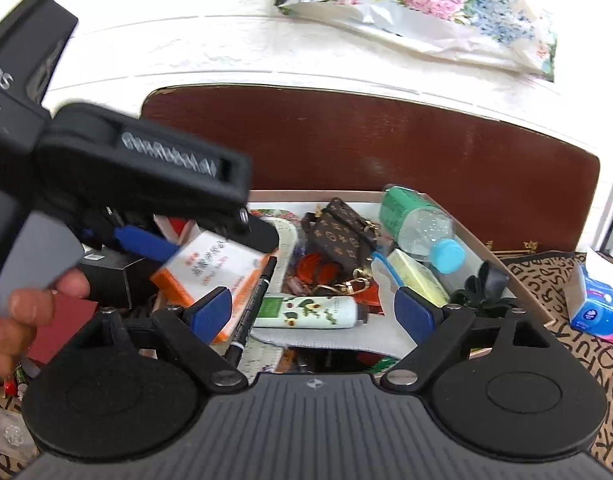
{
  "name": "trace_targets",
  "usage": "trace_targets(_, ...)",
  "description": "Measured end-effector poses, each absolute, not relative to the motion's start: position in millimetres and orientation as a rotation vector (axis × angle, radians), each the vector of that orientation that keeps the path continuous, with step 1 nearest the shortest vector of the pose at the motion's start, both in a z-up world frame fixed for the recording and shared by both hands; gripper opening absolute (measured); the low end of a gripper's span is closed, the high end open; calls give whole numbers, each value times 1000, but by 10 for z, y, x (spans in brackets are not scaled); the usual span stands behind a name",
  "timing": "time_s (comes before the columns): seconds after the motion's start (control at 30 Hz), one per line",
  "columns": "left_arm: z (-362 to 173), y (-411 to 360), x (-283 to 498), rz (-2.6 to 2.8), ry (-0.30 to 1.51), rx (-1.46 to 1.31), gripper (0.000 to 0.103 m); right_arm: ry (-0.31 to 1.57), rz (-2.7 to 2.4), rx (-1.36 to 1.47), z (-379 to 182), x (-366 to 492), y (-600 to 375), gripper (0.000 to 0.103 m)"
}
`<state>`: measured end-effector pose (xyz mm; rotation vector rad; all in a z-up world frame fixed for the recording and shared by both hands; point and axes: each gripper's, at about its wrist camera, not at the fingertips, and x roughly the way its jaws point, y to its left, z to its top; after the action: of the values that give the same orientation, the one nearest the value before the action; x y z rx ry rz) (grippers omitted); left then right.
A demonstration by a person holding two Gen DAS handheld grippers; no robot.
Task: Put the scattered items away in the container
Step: 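Open both tools to drop the medicine box and marker into the box, then move both open tools back to the pile of items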
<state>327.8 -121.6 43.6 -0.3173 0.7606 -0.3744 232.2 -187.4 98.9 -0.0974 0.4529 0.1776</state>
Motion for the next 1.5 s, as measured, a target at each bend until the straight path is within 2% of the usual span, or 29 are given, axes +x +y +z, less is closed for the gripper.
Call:
trace_targets(0.33,604,-844,3029,-305,664,-293,98,431,234,-113,1033,2400,-1522,90)
trace_targets(0.43,598,-788,3005,-292,668,-259,102,429,234,-140,1002,2498,-1378,90)
trace_targets(0.53,574,-743,2995,-296,669,-248,102,474,162,-233,844,2651,-1301,96)
trace_targets(0.73,528,-697,2958,-307,677,-251,102,538,74,-210,739,2770,-1512,93)
trace_targets(0.93,511,-719,2824,-314,693,-240,102,477,127,-237,839,2490,-1477,94)
trace_targets(1.23,534,-489,1935,-346,630,-160,103,445,296,-198,1112,1923,-1236,102)
trace_targets(1.5,177,-48,986,-258,607,-232,103,482,453,-214,922,1258,-820,102)
